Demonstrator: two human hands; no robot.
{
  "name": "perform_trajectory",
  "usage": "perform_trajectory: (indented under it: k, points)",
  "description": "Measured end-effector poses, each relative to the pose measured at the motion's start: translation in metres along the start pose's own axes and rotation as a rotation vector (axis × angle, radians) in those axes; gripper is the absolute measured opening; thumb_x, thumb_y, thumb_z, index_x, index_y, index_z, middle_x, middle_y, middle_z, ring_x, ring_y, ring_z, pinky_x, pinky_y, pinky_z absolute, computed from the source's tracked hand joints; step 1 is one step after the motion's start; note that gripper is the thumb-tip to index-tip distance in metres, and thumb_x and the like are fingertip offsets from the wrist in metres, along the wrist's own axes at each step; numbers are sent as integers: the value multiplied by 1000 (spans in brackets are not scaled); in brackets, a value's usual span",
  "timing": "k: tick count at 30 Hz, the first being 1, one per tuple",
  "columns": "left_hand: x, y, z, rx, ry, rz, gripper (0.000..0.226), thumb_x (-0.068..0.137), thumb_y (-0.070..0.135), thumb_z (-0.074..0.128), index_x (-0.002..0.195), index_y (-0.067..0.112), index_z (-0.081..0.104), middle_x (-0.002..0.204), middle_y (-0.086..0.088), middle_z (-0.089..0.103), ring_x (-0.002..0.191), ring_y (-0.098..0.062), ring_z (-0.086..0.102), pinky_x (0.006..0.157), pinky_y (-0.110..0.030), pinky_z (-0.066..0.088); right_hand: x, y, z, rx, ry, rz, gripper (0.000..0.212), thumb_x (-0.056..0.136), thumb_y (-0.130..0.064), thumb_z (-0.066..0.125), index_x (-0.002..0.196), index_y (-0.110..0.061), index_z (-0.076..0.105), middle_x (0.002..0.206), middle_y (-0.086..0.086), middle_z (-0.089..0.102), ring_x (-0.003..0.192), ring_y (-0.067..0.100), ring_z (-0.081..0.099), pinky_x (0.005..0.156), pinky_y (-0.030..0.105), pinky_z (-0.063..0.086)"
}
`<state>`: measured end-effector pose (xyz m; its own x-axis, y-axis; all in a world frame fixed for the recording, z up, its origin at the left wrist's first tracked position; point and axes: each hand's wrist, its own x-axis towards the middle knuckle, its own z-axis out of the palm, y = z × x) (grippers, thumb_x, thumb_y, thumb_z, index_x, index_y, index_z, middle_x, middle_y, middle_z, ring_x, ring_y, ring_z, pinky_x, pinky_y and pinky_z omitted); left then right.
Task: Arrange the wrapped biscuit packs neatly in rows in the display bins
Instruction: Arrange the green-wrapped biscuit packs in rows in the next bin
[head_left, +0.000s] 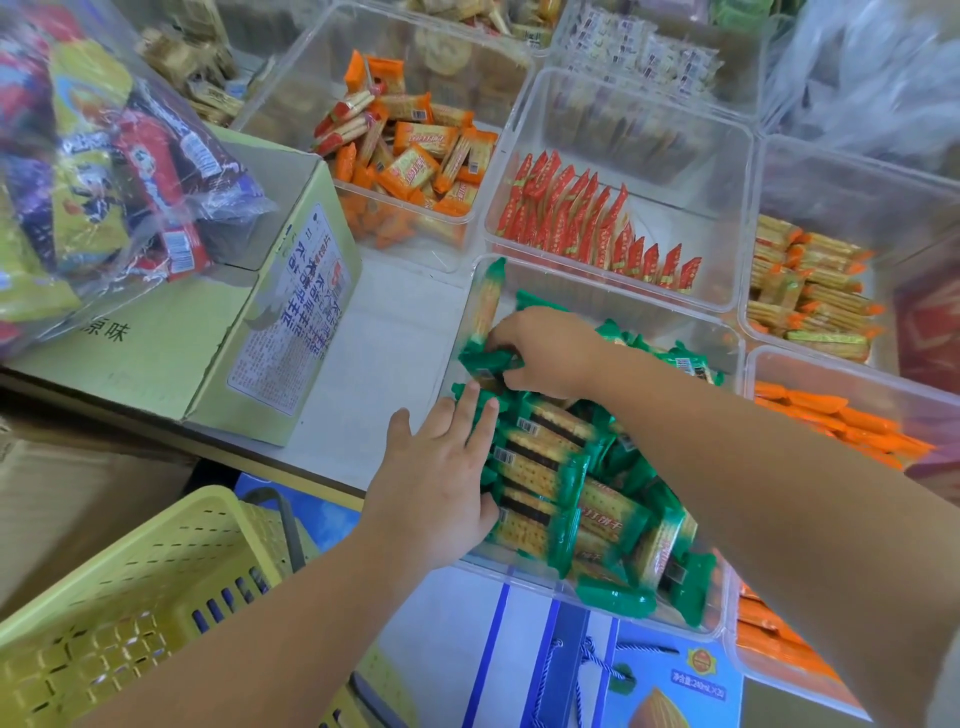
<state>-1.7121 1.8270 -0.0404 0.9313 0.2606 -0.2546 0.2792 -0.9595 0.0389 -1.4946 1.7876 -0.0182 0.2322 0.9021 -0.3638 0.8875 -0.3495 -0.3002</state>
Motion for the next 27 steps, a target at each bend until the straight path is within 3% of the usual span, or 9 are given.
perform_trajectory:
  k: [3,5,8,11,14,17,22,24,27]
  points:
    - [1,0,-1,8,-10,-1,92,86,59,42,159,16,6,167,-10,5,146,-25,17,109,-59,27,-8,-1,4,105,33,-15,37,87,-16,70,123,-19,68,122,1,68,107,23,61,88,38,50]
    - [1,0,-1,11,-14,-2,92,87,59,40,159,15,6,167,-10,4,147,-25,15,109,-58,27,-11,-2,7,138,1,-5,34,89,-24,72,122,-18,67,122,1,68,108,22,61,92,40,51]
    - [1,0,-1,13,-14,-3,91,87,58,40,160,14,8,167,-10,4,146,-25,16,109,-58,28,-9,-1,3,151,-102,43,47,88,-38,73,130,-19,62,130,1,64,114,22,61,97,39,50]
    - [0,0,-1,4,-15,-4,90,87,58,41,159,15,10,167,-11,4,147,-25,16,110,-58,28,-6,6,-5,79,-174,78,59,83,-31,74,139,-20,56,135,2,60,117,24,58,99,38,50]
    - [0,-1,0,-5,-11,0,88,87,57,40,159,15,11,167,-10,7,147,-25,17,109,-57,28,-1,11,-4,-61,-186,87,49,88,-20,70,136,-21,60,132,3,63,115,25,59,97,38,51]
    - [0,-1,0,-10,-5,-1,87,87,57,40,159,15,13,167,-10,9,146,-24,18,108,-57,29,5,14,-2,-117,-159,124,38,97,-26,61,135,-21,61,131,4,64,115,27,60,97,40,50]
    - [0,-1,0,-12,0,0,87,87,57,41,159,15,16,166,-11,12,145,-24,20,107,-55,31,12,14,0,-36,-139,134,36,103,-39,52,127,-15,62,124,7,64,112,30,59,85,33,44]
    - [-1,-1,0,-15,1,-1,87,87,58,42,158,14,18,166,-11,14,145,-24,21,107,-55,32,13,9,2,-26,-195,107,38,103,-34,51,135,-15,60,134,6,61,117,29,57,89,30,41]
    - [0,-1,-1,-14,-2,-2,87,86,58,42,157,14,21,165,-11,17,143,-25,23,106,-55,34,17,4,3,92,-189,97,35,105,-21,43,131,-10,63,134,11,62,118,30,57,97,35,44]
